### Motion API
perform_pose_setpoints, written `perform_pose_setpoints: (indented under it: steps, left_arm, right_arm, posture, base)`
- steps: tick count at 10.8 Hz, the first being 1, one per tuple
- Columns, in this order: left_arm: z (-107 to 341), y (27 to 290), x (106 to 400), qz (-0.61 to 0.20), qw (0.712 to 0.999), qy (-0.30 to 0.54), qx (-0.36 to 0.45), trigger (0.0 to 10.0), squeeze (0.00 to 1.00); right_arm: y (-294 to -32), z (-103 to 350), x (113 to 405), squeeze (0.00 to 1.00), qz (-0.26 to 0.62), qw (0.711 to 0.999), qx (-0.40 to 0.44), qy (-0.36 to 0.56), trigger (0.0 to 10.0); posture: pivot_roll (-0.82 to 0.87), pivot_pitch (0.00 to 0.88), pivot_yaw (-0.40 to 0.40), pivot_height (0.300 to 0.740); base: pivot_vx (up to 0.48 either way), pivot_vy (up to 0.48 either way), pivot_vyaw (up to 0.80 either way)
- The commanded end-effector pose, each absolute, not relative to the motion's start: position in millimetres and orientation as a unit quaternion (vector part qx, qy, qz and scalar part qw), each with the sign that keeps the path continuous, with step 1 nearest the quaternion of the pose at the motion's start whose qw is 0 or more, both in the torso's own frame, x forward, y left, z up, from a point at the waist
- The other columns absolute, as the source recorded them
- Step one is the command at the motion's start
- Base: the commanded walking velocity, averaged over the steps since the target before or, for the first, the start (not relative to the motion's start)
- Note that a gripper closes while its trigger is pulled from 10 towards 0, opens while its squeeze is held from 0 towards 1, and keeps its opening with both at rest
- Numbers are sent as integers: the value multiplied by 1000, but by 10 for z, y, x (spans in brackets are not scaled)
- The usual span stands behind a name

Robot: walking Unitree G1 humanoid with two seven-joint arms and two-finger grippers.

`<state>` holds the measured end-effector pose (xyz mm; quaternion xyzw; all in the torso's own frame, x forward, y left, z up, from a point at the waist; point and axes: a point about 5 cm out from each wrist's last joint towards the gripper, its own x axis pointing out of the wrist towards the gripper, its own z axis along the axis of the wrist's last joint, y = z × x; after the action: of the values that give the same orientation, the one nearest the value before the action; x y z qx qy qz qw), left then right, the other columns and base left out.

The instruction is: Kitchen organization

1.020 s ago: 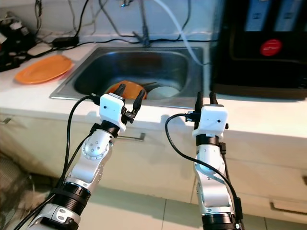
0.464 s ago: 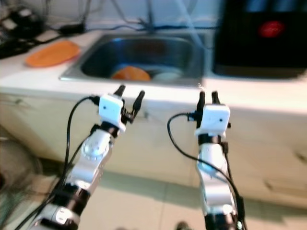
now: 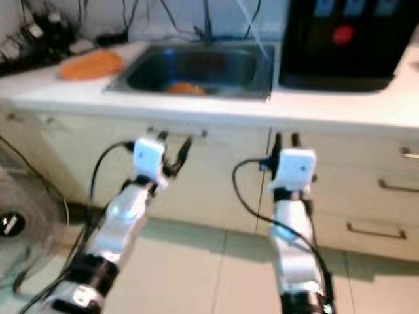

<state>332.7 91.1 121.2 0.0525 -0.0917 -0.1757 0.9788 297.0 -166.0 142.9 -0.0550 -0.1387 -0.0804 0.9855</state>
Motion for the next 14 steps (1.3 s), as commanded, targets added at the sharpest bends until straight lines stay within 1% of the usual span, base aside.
perform_pose_setpoints:
  steps: [1, 2, 3, 5, 6, 8, 11, 13, 14]
  left_arm:
    - [943, 1050, 3285, -161, 985, -32, 54, 10000, 0]
    - [736, 1141, 3229, -153, 987, 14, 53, 10000, 0]
    - [451, 1242, 3102, -152, 983, 75, 67, 10000, 0]
    - [63, 1402, 2856, -135, 975, 159, 78, 10000, 0]
    - [-66, 1458, 2760, -126, 971, 190, 76, 10000, 0]
    - [-305, 1545, 2551, -119, 955, 257, 83, 10000, 0]
    - [-595, 1652, 2210, -107, 927, 350, 81, 10000, 0]
    - [-723, 1724, 2027, -82, 909, 401, 72, 10000, 0]
    - [-753, 1739, 1982, -77, 904, 415, 72, 10000, 0]
  right_arm:
    - [-1739, 1179, 2961, 0, -86, 992, -43, -80, 10000]
    - [-1802, 998, 2929, 0, -93, 994, -42, -44, 10000]
    - [-1892, 707, 2865, 0, -97, 994, -40, 17, 10000]
    - [-2025, 268, 2701, 0, -104, 987, -63, 106, 10000]
    - [-2061, 105, 2617, 0, -102, 983, -63, 139, 10000]
    - [-2066, -219, 2421, 0, -87, 970, -66, 217, 10000]
    - [-1988, -523, 2155, 0, -56, 951, -50, 299, 10000]
    - [-1949, -718, 1911, 0, -40, 929, -47, 366, 10000]
    - [-1934, -785, 1813, 0, -32, 918, -49, 392, 10000]
  posture:
    - [-30, 67, 133, 740]
    - [-30, 64, 132, 740]
    - [-28, 58, 130, 740]
    - [-28, 53, 127, 740]
    - [-27, 50, 125, 740]
    - [-28, 42, 128, 740]
    - [-28, 35, 132, 740]
    - [-28, 34, 132, 740]
    - [-25, 37, 129, 740]
  base:
    - [0, 0, -712]
    - [0, 0, -706]
    - [0, 0, -581]
    - [0, 0, -547]
    - [0, 0, 0]
    - [0, 0, 0]
    - [0, 0, 0]
    - [0, 0, 0]
    - [0, 0, 0]
